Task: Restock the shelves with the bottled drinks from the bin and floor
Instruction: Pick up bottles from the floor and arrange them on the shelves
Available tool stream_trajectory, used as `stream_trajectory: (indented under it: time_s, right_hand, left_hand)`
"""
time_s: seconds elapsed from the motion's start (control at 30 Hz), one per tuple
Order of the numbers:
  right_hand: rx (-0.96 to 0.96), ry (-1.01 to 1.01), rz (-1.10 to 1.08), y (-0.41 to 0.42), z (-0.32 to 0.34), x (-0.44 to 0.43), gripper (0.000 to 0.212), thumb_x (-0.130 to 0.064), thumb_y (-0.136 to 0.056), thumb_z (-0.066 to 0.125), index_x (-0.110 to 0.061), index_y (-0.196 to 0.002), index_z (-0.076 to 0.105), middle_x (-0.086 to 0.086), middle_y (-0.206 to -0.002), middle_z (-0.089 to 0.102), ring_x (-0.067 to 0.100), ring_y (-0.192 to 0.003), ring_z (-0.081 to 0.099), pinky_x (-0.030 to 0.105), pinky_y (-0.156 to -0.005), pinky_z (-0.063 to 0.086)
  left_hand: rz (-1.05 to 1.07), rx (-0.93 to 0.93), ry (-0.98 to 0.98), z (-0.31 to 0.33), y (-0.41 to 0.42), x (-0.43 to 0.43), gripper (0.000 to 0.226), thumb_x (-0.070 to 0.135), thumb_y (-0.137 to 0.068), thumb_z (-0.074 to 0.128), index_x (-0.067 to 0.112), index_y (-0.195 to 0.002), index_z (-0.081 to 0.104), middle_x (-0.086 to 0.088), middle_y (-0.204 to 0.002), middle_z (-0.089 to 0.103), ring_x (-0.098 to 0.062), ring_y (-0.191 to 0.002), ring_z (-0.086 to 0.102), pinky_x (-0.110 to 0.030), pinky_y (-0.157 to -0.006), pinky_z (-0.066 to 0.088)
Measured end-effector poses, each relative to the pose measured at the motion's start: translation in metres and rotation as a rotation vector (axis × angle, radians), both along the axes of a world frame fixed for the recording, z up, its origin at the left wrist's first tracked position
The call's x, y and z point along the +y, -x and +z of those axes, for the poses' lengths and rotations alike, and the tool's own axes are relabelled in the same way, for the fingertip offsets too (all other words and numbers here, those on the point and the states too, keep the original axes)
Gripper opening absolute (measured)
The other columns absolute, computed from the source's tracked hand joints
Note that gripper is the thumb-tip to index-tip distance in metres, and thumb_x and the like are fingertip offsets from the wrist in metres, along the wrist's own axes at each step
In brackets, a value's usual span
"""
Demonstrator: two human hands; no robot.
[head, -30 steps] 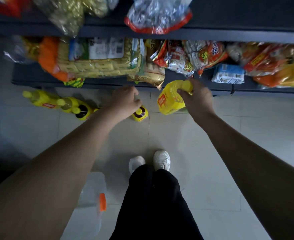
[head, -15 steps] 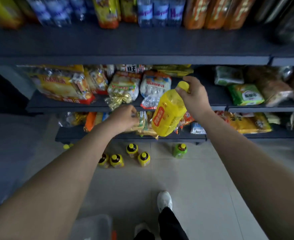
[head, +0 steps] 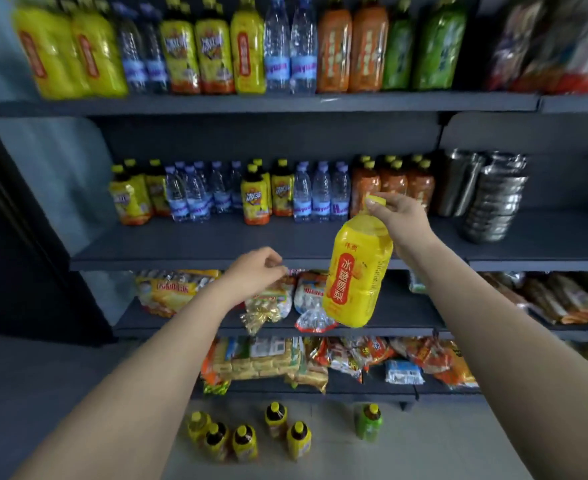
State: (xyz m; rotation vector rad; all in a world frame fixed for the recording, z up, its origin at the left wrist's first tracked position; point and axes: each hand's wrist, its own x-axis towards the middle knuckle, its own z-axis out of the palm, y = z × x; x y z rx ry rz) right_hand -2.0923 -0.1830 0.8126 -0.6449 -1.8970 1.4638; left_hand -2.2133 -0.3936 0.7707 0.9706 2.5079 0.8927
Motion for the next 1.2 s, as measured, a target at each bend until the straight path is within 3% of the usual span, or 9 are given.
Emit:
stream_trajectory:
  time_s: [0.2, 0.47, 0.6, 0.87, 1.07, 1.2]
  right_hand:
    - [0.135, -0.032, 0.055, -0.008, 0.062, -0.001, 0.025, -0.013, -0.091, 0.060, 0.000, -0.112, 0.061, 0.013, -0.098, 0.066, 0.017, -0.084, 0.063, 0.040, -0.094, 0.048]
    - [0.264, -0.069, 0.176, -0.007, 0.120, 0.015, 0.005, -0.022, -0.092, 0.060, -0.018, -0.090, 0.063, 0.002, -0.088, 0.070, 0.018, -0.089, 0.064, 0.036, -0.091, 0.050]
    - [0.310, -0.064, 0.234, -0.006, 0.145, 0.019, 0.017, -0.023, -0.091, 0.060, -0.013, -0.105, 0.062, 0.006, -0.095, 0.070, 0.019, -0.096, 0.065, 0.037, -0.094, 0.050]
    - [0.368, -0.117, 0.324, -0.006, 0.178, 0.016, 0.028, -0.025, -0.094, 0.056, -0.009, -0.117, 0.060, -0.012, -0.082, 0.063, 0.000, -0.079, 0.057, 0.027, -0.088, 0.044]
    - [0.380, -0.169, 0.363, 0.006, 0.201, 0.004, 0.016, -0.028, -0.094, 0.055, -0.016, -0.102, 0.063, -0.004, -0.089, 0.068, 0.010, -0.093, 0.061, 0.036, -0.101, 0.043]
    - [0.400, -0.195, 0.363, 0.031, 0.214, -0.008, 0.011, -0.029, -0.093, 0.056, -0.025, -0.086, 0.063, 0.000, -0.093, 0.071, 0.021, -0.099, 0.064, 0.047, -0.099, 0.047]
  left_hand:
    - [-0.014, 0.072, 0.004, 0.044, -0.015, 0.001, 0.034, 0.034, -0.093, 0.053, 0.017, -0.123, 0.052, 0.001, -0.128, 0.053, -0.015, -0.116, 0.051, -0.026, -0.090, 0.041]
    - [-0.005, 0.154, -0.002, 0.100, -0.026, 0.018, 0.030, 0.034, -0.092, 0.054, 0.020, -0.119, 0.054, 0.002, -0.126, 0.056, -0.011, -0.110, 0.051, -0.024, -0.092, 0.039]
    - [0.017, 0.241, 0.009, 0.129, -0.034, 0.022, 0.032, 0.033, -0.092, 0.054, 0.018, -0.120, 0.054, 0.002, -0.124, 0.056, -0.013, -0.112, 0.052, -0.025, -0.093, 0.041]
    - [0.043, 0.420, 0.158, 0.167, -0.047, 0.020, 0.034, 0.035, -0.091, 0.054, 0.017, -0.120, 0.056, 0.000, -0.125, 0.056, -0.014, -0.111, 0.054, -0.028, -0.095, 0.044]
    - [0.048, 0.508, 0.206, 0.191, -0.043, 0.010, 0.035, 0.035, -0.093, 0.052, 0.016, -0.121, 0.055, -0.001, -0.125, 0.055, -0.017, -0.114, 0.052, -0.028, -0.095, 0.041]
    - [0.048, 0.499, 0.155, 0.200, -0.016, -0.008, 0.035, 0.038, -0.092, 0.053, 0.018, -0.119, 0.056, 0.002, -0.123, 0.056, -0.014, -0.110, 0.052, -0.025, -0.091, 0.042]
